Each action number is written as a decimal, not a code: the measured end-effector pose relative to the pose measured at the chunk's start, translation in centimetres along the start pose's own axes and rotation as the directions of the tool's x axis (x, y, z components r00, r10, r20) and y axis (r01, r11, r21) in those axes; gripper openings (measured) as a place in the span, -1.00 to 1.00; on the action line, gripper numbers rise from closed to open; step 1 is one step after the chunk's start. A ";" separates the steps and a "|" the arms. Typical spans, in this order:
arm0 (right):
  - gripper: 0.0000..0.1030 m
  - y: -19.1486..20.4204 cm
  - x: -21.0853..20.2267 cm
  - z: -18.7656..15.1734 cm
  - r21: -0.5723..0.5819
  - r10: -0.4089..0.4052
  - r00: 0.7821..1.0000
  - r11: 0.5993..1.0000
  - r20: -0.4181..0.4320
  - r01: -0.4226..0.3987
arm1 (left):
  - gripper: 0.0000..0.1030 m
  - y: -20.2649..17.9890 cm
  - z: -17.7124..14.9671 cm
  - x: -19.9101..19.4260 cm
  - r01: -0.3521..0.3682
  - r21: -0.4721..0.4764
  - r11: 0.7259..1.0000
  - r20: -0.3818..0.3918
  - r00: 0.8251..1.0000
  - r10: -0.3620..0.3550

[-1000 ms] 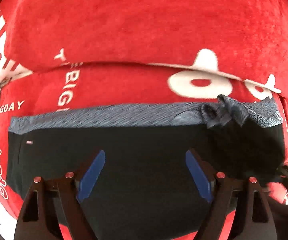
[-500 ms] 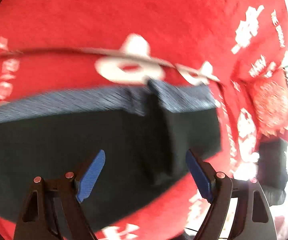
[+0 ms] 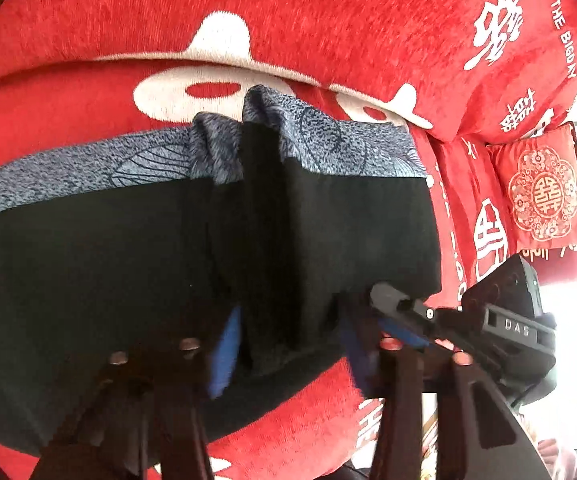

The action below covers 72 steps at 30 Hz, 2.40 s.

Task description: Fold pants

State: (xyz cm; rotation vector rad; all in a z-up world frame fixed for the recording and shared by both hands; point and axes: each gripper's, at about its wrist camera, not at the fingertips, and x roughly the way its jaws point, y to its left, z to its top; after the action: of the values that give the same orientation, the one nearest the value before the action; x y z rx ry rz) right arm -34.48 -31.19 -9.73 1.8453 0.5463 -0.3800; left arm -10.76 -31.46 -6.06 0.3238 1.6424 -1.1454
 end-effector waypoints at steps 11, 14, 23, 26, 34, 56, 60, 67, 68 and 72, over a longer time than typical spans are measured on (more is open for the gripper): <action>-0.76 -1.3 2.1 -2.3 -0.068 -0.114 0.991 0.992 -0.074 0.109 | -0.13 1.5 -2.6 -2.8 -0.107 0.019 0.994 0.071 0.992 0.105; -0.75 -1.3 1.9 -2.3 -0.096 -0.113 0.990 0.990 -0.079 0.105 | -0.12 1.1 -1.8 -2.4 -0.034 0.052 0.998 0.070 0.997 0.031; -0.74 -1.0 1.7 -1.7 -0.101 -0.109 0.990 0.990 -0.086 0.101 | -0.13 0.8 -0.1 0.7 0.046 0.034 0.998 -0.015 0.999 -0.045; -0.75 0.2 2.5 -2.2 -0.139 -0.121 0.990 0.984 -0.076 0.110 | -0.77 -0.2 -0.2 -0.5 0.014 0.066 0.998 0.035 0.999 -0.017; -0.61 2.2 3.1 -2.7 -0.270 -0.238 0.961 0.943 -0.141 0.194 | -0.80 2.6 -1.9 0.1 -0.018 -0.004 1.000 0.038 0.999 0.018; -0.87 12.8 7.9 4.5 -0.696 -0.512 0.842 0.543 0.169 0.470 | -0.78 0.6 -2.0 0.1 -0.135 0.041 0.990 0.070 0.989 0.132; -0.86 13.5 10.4 1.7 -0.736 -0.482 0.875 0.575 0.046 0.356 | 0.13 0.6 -2.5 -1.1 -0.241 0.027 0.970 0.111 0.965 0.237; -0.82 11.3 15.6 -3.1 -0.720 -0.483 0.875 0.622 -0.043 0.308 | 0.13 4.1 -3.9 -2.9 -0.322 -0.062 0.945 0.105 0.939 0.327; -0.82 11.1 15.4 -3.3 -0.705 -0.478 0.877 0.641 -0.055 0.305 | 0.13 4.6 -4.0 -3.1 -0.329 -0.075 0.941 0.099 0.937 0.335; -0.82 10.5 14.4 -4.9 -0.718 -0.499 0.854 0.647 -0.143 0.258 | 0.14 5.8 -4.8 -3.6 -0.362 -0.091 0.928 0.091 0.925 0.370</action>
State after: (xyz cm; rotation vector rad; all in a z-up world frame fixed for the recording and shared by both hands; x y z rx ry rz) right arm -16.77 -26.82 -7.13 1.0509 1.1626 -0.1057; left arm -8.13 -23.55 -6.11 0.4918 1.4492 -0.8039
